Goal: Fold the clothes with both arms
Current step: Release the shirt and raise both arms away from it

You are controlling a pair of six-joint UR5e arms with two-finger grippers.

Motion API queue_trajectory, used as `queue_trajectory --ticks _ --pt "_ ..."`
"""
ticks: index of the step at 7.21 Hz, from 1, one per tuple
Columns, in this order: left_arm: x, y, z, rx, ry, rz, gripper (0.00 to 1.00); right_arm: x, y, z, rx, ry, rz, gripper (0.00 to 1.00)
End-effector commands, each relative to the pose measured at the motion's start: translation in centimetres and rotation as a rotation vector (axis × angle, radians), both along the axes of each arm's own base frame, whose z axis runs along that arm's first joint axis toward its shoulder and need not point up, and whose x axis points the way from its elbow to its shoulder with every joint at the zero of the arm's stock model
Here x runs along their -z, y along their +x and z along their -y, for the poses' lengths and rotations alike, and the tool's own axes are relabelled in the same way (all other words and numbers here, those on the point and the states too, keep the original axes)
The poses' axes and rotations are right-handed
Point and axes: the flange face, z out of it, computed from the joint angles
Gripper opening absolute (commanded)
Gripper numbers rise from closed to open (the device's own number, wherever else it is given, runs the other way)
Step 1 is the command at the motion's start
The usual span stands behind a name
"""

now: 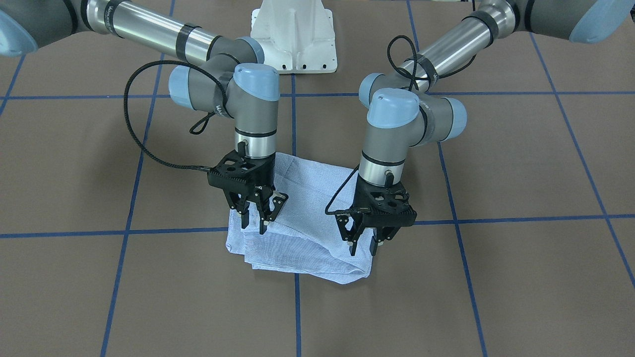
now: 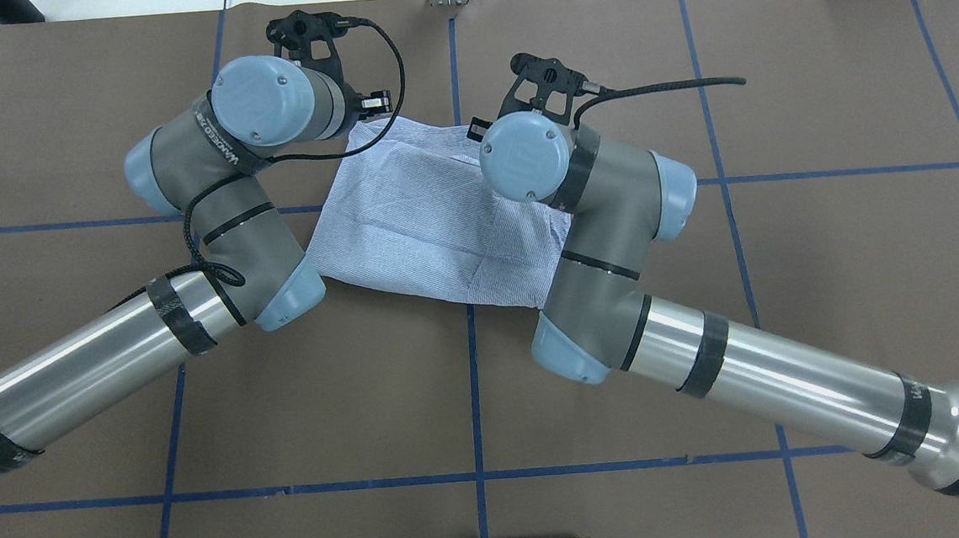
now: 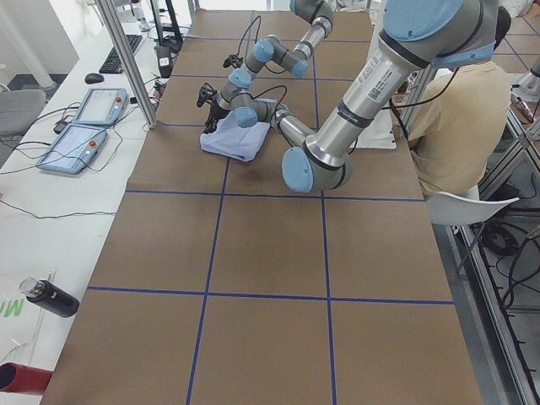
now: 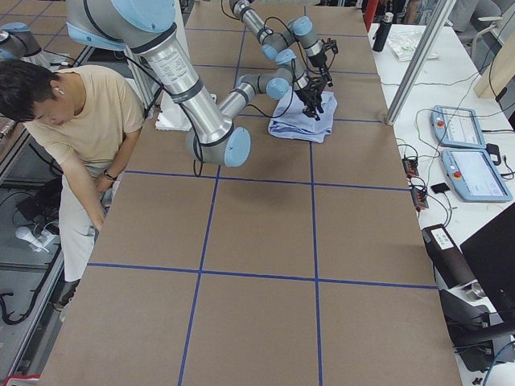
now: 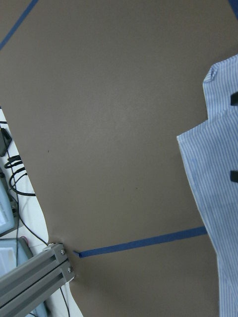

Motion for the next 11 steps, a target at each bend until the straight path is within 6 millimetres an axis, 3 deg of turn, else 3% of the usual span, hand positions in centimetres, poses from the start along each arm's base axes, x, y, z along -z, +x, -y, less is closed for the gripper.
queue_trajectory --ticks 1,2,3,4,5,6,7,8,9,10,11 --pt "-1.9 -8.8 -1.2 -0.188 0.089 0.0 1.0 -0.6 9.2 2.7 0.175 -0.002 0.045 1.0" --pt "-3.9 -13.9 -3.4 -0.225 0.141 0.018 1.0 -3.0 16.0 1.5 0.249 0.011 0.041 1.0" --pt "-5.9 -17.1 -5.7 -0.254 0.161 0.064 1.0 -4.1 22.4 -1.1 0.326 0.028 -0.008 1.0" --pt "-7.2 -20.7 -6.6 -0.277 0.199 0.145 1.0 -6.3 28.5 -3.3 0.403 0.053 -0.086 1.0" --pt "-8.9 -25.8 -6.7 -0.324 0.238 0.214 1.0 -10.9 36.1 -3.4 0.512 0.064 -0.112 1.0" --pt "-12.2 -31.8 -6.4 -0.379 0.262 0.253 1.0 -16.5 43.8 -4.1 0.613 0.09 -0.117 1.0" --pt "-15.7 -37.6 -6.6 -0.408 0.277 0.294 1.0 -21.9 51.1 -6.0 0.67 0.121 -0.142 1.0" --pt "-19.5 -42.2 -7.9 -0.415 0.243 0.296 1.0 -27.6 56.2 -8.1 0.708 0.116 -0.163 1.0" --pt "-24.9 -46.1 -11.5 -0.39 0.142 0.271 1.0 -33.3 59.0 -11.5 0.747 0.075 -0.18 1.0" --pt "-27.8 -46.4 -12.6 -0.412 0.061 0.218 1.0 -37.3 59.2 -14.0 0.758 -0.007 -0.157 1.0" --pt "-30.5 -52.2 -12.0 -0.303 0.012 0.215 1.0 -39.7 59.2 -14.0 0.763 -0.052 -0.141 1.0"
